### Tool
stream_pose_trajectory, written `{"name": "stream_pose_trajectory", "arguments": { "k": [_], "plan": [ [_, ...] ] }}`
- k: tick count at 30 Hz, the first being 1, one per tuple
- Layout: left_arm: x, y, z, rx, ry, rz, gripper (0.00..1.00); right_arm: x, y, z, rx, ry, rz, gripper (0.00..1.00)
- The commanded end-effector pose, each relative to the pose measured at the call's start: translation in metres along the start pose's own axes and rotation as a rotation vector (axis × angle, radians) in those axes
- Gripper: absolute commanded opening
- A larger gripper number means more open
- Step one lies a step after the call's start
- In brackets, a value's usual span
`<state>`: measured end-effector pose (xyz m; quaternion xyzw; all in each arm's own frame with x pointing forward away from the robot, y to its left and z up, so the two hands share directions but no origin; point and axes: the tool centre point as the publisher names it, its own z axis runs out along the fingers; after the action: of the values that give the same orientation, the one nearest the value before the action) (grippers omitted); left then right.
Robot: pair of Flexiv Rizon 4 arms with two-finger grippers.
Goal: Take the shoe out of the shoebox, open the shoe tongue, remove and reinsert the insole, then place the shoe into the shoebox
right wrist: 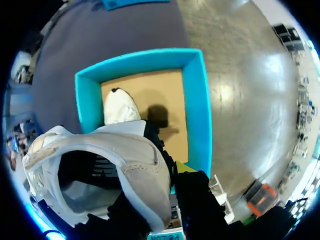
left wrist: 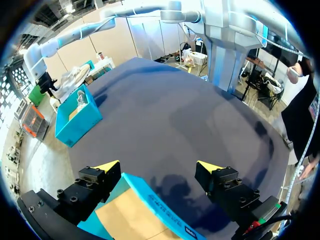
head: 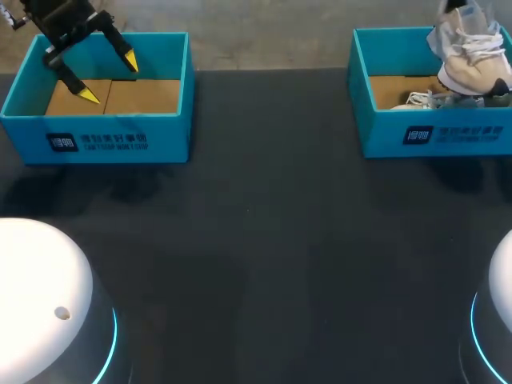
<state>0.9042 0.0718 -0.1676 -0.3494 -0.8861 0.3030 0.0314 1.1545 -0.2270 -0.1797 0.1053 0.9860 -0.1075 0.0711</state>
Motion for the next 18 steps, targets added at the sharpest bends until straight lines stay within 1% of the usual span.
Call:
{"name": "stream_pose_trajectory", "arguments": {
  "k": [1, 3, 6, 9, 12, 13, 14, 17, 18],
  "plan": [
    [0.001, -0.001, 0.000, -0.003, -0.001, 0.000, 1.00, -0.023, -0.014, 0.008, 0.018, 0.019, 0.041, 0.00],
    [0.001, -0.001, 0.000, -0.003, -0.001, 0.000, 1.00, -0.030, -0.021, 0.011, 0.032, 0.011, 0.051, 0.00],
    [0.001, -0.001, 0.000, -0.003, -0.001, 0.000, 1.00, -0.039, -0.032, 0.014, 0.029, 0.008, 0.065, 0.00],
    [0.001, -0.001, 0.000, -0.003, -0.001, 0.000, 1.00, -0.045, -0.042, 0.019, 0.045, 0.014, 0.123, 0.00],
    [0.001, -0.001, 0.000, -0.003, -0.001, 0.000, 1.00, -0.047, -0.056, 0.024, 0.065, 0.023, 0.233, 0.00],
    [0.001, -0.001, 0.000, -0.003, -0.001, 0.000, 1.00, -0.046, -0.061, 0.024, 0.073, 0.029, 0.291, 0.00],
    [0.001, -0.001, 0.000, -0.003, -0.001, 0.000, 1.00, -0.044, -0.064, 0.024, 0.068, 0.031, 0.333, 0.00],
    [0.001, -0.001, 0.000, -0.003, -0.001, 0.000, 1.00, -0.038, -0.075, 0.025, 0.081, 0.036, 0.508, 0.00],
    [0.001, -0.001, 0.000, -0.003, -0.001, 0.000, 1.00, -0.036, -0.079, 0.025, 0.096, 0.033, 0.574, 0.00]
  ]
}}
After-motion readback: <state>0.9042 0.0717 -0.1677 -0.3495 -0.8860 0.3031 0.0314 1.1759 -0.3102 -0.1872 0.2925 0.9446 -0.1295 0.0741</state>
